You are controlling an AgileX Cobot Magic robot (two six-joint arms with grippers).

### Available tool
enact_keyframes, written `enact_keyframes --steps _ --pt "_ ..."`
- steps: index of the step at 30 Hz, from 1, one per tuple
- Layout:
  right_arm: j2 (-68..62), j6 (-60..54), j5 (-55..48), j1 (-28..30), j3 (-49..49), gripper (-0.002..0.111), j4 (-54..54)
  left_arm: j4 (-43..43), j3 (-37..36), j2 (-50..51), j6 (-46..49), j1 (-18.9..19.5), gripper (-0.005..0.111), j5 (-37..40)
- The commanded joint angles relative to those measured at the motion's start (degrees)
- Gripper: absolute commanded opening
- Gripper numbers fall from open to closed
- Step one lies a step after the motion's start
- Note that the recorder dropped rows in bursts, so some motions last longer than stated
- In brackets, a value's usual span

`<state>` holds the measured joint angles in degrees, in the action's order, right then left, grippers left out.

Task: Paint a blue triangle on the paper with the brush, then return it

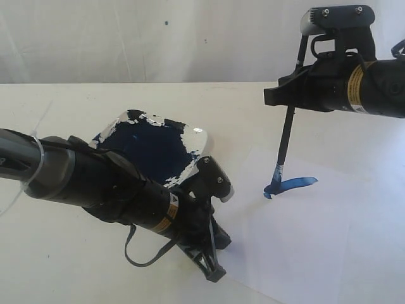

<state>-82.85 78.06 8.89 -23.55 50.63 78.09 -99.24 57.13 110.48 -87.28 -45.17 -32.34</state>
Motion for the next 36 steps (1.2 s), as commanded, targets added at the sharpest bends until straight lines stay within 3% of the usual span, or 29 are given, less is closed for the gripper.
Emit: enact_keyframes --steps 1,36 --pt "0.8 0.8 -1.0 0.1 0.0 0.0 -0.2 -0.7 0.2 -0.1 0.1 -0.2 0.0 0.5" --pt "1.1 3.0 -2.1 0.1 -0.4 0.0 -2.1 -0.7 0.2 -0.1 0.1 -0.2 0.0 0.5"
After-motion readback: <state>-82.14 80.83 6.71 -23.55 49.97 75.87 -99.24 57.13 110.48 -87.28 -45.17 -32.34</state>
